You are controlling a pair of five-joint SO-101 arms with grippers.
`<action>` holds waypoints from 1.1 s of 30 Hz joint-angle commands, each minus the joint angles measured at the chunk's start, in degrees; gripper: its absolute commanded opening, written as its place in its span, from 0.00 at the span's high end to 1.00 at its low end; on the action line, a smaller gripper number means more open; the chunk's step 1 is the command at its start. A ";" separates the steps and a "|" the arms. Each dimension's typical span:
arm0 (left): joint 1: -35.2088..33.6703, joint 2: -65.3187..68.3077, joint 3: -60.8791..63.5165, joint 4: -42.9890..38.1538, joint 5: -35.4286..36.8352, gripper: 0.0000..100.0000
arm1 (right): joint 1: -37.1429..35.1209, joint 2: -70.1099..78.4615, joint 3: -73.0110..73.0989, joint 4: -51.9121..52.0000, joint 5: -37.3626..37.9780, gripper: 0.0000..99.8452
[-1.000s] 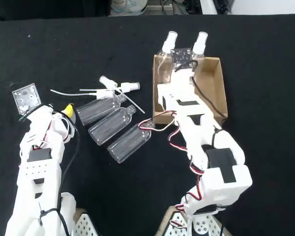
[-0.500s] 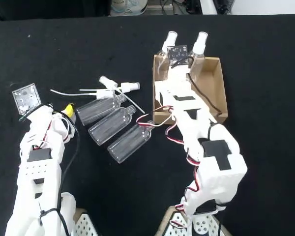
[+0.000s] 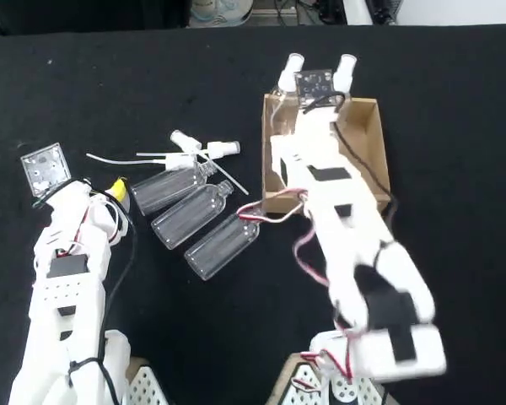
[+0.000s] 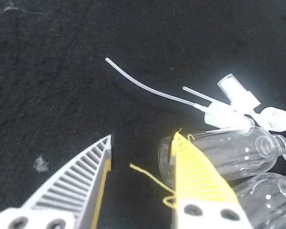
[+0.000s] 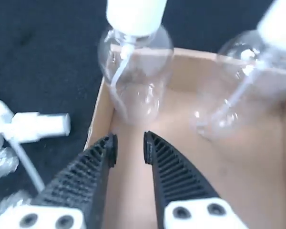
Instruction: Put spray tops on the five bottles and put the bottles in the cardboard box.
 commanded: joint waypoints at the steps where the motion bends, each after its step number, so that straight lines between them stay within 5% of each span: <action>1: -0.31 -0.44 -0.57 -1.05 0.44 0.80 | 1.14 -13.41 2.15 7.65 0.09 0.92; 13: -0.57 -0.09 -0.48 -0.79 0.53 0.80 | -19.08 -21.67 4.09 29.98 -2.37 0.92; 18: -0.22 0.09 -0.48 -0.97 0.53 0.80 | -21.10 -18.86 4.09 32.79 -11.96 0.91; 25: -0.48 0.09 -0.48 -0.97 0.53 0.80 | -21.10 -14.20 4.18 32.88 -24.79 0.71; 33: -0.31 0.00 -0.48 -0.97 0.53 0.80 | -21.10 -9.71 3.65 33.76 -33.32 0.75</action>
